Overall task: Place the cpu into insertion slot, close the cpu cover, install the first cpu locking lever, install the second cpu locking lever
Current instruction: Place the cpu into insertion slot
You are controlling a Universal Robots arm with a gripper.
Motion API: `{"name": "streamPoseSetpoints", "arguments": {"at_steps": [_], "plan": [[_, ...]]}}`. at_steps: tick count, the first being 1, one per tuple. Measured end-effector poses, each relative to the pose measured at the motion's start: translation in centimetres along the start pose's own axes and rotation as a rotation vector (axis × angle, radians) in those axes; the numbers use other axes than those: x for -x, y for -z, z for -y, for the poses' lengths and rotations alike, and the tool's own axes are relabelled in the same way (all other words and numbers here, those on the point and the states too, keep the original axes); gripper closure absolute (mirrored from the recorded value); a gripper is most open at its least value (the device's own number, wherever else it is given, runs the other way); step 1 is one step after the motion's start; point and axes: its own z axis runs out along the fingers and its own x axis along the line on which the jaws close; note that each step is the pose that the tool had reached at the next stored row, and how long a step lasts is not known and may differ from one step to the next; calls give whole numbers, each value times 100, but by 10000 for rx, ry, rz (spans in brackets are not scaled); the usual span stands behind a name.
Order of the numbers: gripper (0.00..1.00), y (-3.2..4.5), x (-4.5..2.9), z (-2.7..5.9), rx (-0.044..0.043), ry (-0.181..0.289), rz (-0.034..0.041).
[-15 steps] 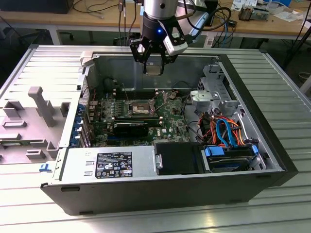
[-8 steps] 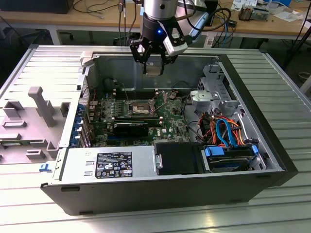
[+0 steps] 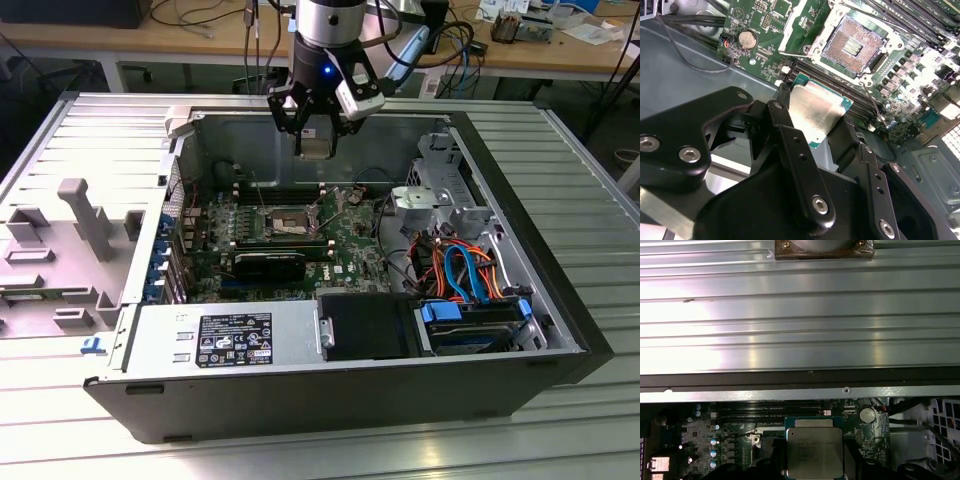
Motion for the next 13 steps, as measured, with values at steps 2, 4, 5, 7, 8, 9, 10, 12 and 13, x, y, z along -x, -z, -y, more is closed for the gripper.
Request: {"name": "streamPoseSetpoints", "arguments": {"at_steps": [2, 4, 5, 7, 8, 9, 10, 12, 13], "plan": [[46, -2, 0, 0, -1, 0, -1], [46, -6, 0, 0, 0, 0, 0], [46, -13, 0, 1, 0, 0, -1], [46, -20, 0, 2, 0, 0, -1], [46, -21, 0, 2, 0, 0, -1], [46, -23, 1, 2, -1, 0, 0], [46, -26, 0, 2, 0, 0, 0], [46, -28, 1, 2, 0, 0, -1], [46, -30, 1, 3, 0, 0, -1]]}}
